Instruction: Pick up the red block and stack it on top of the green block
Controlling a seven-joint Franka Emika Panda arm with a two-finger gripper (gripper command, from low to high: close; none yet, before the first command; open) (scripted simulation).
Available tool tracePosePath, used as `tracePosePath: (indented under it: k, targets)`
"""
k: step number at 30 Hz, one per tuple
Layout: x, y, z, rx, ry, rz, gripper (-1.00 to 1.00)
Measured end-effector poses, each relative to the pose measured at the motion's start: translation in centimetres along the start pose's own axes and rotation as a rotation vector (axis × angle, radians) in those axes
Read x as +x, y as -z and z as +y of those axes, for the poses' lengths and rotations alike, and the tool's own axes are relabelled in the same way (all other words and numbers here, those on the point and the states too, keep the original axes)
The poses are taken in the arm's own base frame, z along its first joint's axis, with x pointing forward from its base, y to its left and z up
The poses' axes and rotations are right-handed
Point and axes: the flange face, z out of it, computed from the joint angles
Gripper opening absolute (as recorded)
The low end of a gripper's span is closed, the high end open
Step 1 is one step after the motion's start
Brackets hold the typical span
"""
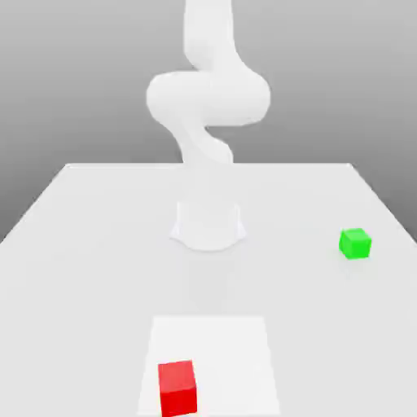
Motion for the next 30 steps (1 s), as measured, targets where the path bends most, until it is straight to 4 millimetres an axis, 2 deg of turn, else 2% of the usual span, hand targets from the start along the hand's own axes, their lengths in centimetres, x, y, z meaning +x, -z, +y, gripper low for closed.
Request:
tracePosePath:
  k: [4, 8, 16, 20, 24, 29, 30]
  targets:
    - [-0.2, -8.2, 1.0, -0.086, 0.03, -0.083, 0.0]
    - [-1.2, -15.8, 3.0, -0.166, 0.058, -0.167, 0.0]
    - [-5.7, -29.4, 9.3, -0.314, 0.111, -0.343, 0.0]
    - [-8.8, -35.1, 13.6, -0.383, 0.132, -0.436, 0.0]
    - [-12.8, -39.8, 18.1, -0.448, 0.157, -0.533, 0.0]
    - [-16.3, -44.8, 21.7, -0.464, 0.163, -0.56, 0.0]
    - [-16.8, -45.5, 22.2, -0.465, 0.163, -0.56, -1.0]
